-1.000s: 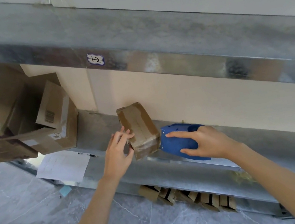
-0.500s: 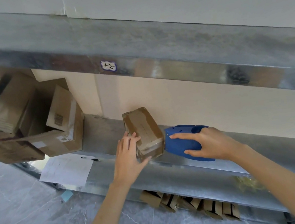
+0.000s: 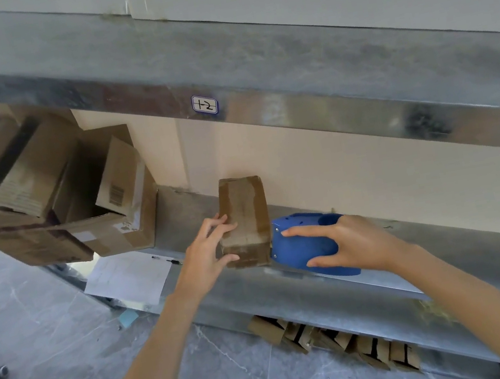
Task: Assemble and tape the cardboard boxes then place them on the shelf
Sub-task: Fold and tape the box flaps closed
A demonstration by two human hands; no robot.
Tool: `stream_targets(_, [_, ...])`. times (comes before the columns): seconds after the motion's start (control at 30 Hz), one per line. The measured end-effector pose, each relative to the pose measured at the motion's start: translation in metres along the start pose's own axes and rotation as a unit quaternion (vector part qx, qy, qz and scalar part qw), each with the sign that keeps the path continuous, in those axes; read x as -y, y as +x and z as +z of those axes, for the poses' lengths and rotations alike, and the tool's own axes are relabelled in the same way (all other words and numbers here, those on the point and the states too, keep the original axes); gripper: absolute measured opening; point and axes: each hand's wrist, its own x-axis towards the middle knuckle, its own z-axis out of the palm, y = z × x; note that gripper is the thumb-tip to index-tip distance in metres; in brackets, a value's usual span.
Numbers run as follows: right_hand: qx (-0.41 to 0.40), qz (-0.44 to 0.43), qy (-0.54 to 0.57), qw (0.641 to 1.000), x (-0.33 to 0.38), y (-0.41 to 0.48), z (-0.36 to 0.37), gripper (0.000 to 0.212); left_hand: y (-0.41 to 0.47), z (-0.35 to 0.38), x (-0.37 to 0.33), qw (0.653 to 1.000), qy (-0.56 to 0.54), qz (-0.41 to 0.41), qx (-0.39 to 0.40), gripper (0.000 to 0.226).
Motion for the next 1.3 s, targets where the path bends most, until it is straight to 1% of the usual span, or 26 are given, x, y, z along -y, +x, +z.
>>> stream_targets(0.13, [0.011, -0.009, 0.040, 0.999, -0.010, -0.001, 0.003, 0.061, 0.002, -0.001, 0.004, 1.000, -0.014, 0.009, 0.014, 0.063])
stream_targets(0.27, [0.014, -0.010, 0.043, 0.999, -0.019, -0.008, 0.005, 0.062, 0.002, 0.001, 0.006, 1.000, -0.021, 0.019, 0.013, 0.062])
stream_targets(0.53, [0.031, 0.024, 0.045, 0.998, -0.028, -0.015, 0.006, 0.063, 0.001, 0.002, 0.005, 0.999, -0.028, 0.023, 0.008, 0.061])
stream_targets(0.73, [0.002, 0.063, -0.011, 0.998, -0.012, 0.001, 0.015, 0.063, 0.001, 0.002, 0.005, 1.000, -0.019, 0.024, 0.008, 0.062])
stream_targets(0.97, [-0.015, 0.081, -0.123, 0.989, 0.023, 0.014, 0.031, 0.061, 0.001, 0.007, 0.003, 0.999, -0.028, 0.025, -0.008, 0.061])
stream_targets(1.2, [-0.037, 0.119, -0.145, 0.982, 0.038, 0.012, 0.046, 0.060, 0.001, 0.012, 0.000, 0.999, -0.023, 0.020, -0.022, 0.060])
stream_targets(1.3, [-0.028, 0.138, -0.151, 0.978, 0.038, 0.013, 0.045, 0.061, 0.002, 0.011, -0.003, 0.999, -0.014, 0.017, -0.023, 0.060])
